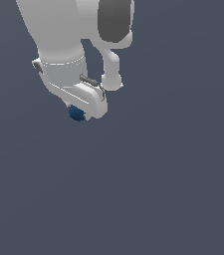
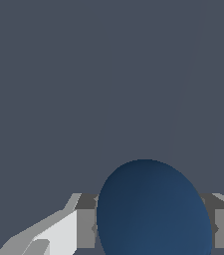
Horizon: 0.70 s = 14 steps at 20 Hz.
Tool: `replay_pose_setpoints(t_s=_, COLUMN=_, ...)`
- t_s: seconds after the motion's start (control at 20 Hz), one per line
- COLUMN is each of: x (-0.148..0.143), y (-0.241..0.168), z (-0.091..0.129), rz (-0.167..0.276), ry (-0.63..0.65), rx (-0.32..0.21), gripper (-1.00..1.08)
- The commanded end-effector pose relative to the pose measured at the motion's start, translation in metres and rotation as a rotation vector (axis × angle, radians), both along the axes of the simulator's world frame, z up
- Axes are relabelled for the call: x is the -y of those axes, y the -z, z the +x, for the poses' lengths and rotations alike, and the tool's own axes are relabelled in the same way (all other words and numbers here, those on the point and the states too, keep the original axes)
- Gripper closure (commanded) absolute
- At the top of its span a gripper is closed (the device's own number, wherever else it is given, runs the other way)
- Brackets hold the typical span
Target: Pick up the object and move it to a goal position.
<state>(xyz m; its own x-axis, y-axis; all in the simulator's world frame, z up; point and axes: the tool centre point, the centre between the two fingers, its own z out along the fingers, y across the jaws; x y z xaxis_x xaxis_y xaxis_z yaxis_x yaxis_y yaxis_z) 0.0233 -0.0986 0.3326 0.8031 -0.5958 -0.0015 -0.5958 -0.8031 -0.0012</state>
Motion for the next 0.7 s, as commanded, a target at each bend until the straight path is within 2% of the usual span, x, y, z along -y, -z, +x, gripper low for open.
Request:
replay_pose_setpoints(t_s=0.0, x=0.012, y=-0.026, z=-0.006, rz=0.000, ry=0.000, rx=0.000, gripper=1.08)
replay_pose_setpoints(t_s=0.3, x=0.034, y=-0.074, z=-0.016, rz=-0.001, ry=-0.001, rx=0.000, gripper=1.08)
replay_pose_setpoints(t_s=0.65, x=0.047, y=-0.103, z=-0.020, rz=-0.001, ry=-0.001, rx=0.000, gripper=1.08)
